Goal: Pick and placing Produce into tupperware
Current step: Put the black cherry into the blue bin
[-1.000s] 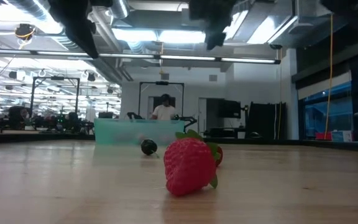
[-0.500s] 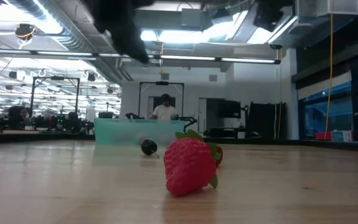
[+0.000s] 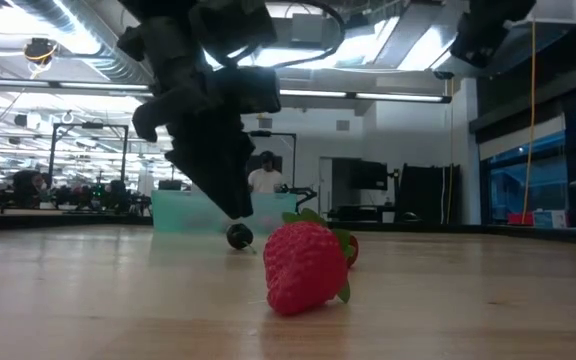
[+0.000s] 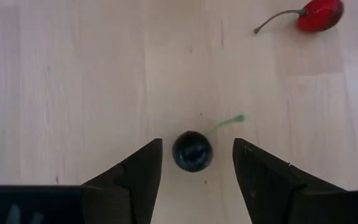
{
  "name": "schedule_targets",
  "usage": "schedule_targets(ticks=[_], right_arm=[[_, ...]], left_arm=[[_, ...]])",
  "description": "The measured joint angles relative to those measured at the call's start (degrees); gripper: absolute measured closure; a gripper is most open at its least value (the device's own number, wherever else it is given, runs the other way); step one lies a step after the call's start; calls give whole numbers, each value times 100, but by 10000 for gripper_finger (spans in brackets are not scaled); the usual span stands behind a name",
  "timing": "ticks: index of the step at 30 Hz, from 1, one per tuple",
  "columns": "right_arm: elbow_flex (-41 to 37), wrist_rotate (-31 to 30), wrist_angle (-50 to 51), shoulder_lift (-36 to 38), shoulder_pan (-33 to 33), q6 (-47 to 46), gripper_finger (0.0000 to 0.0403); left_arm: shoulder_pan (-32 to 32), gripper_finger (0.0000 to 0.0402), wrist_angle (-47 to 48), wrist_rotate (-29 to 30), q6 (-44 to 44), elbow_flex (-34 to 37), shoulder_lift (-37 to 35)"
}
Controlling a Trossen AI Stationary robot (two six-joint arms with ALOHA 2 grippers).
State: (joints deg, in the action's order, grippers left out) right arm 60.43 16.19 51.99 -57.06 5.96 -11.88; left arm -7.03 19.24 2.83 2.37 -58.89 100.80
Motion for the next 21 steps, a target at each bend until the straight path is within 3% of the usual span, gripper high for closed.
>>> schedule_targets(ticks=[21], right_arm=[[-241, -4, -210, 4, -26, 2, 302]], left_arm=[[-5, 211, -316, 330, -108, -2, 475]])
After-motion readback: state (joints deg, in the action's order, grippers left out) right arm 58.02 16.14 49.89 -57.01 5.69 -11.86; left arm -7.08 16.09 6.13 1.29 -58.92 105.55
